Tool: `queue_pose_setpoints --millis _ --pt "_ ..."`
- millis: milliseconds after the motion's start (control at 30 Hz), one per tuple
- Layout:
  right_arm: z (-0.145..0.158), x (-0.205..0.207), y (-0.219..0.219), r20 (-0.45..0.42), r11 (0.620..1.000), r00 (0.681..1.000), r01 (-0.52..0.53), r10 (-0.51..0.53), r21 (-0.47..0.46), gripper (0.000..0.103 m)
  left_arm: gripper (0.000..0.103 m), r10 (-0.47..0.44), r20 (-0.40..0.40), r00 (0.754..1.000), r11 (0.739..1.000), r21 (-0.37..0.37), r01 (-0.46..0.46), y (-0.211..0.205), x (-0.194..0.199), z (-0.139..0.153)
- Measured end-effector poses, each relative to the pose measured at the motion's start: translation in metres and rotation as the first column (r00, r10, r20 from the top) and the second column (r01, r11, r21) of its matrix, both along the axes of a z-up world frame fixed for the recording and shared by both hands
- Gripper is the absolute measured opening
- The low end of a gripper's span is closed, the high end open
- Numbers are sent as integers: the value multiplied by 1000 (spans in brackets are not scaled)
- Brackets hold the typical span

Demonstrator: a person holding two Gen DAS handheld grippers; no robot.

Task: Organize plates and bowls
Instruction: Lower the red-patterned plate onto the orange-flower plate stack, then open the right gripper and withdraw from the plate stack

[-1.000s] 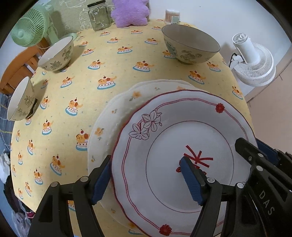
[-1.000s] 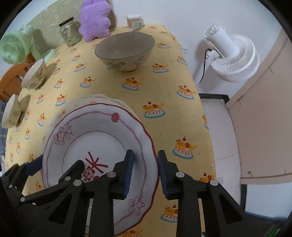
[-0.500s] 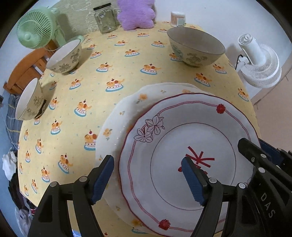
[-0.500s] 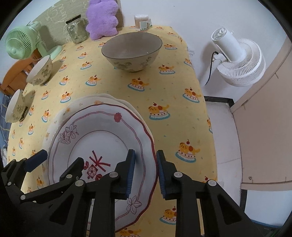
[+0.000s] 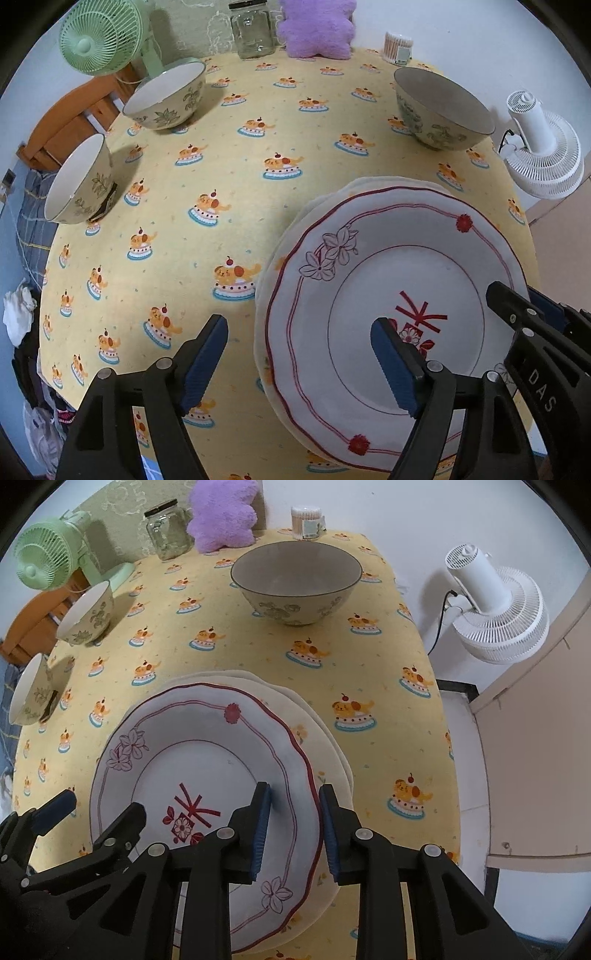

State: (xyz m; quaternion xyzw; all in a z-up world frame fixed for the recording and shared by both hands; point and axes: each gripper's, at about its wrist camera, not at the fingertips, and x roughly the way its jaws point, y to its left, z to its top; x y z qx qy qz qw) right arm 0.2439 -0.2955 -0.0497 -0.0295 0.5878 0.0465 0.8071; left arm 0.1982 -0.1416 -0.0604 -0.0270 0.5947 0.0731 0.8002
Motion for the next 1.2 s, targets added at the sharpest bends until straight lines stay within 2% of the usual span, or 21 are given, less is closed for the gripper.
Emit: queue_pose_setpoints --millis 367,533,767,867,1033,1200 --pt "-4 -4 8 23 998 1000 18 -16 -68 35 81 -51 -20 998 999 -19 51 -2 2 -8" --pt "-6 -9 7 37 992 999 6 -1 -129 35 81 -61 -27 998 998 -8 60 -10 1 -11" --pt "-5 -11 -3 36 996 999 -14 18 -92 36 81 -33 -24 999 999 16 34 -17 -4 -7" --pt "-5 -11 -5 22 996 999 -24 26 -81 40 81 -20 -12 1000 999 26 20 -18 -7 -2" --pt "3 -14 -12 38 999 999 -17 19 -47 61 82 4 14 1000 999 38 -5 -13 -16 9" --pt "12 -18 -5 63 999 997 -34 35 -18 63 85 22 39 999 999 48 -24 -1 -24 20"
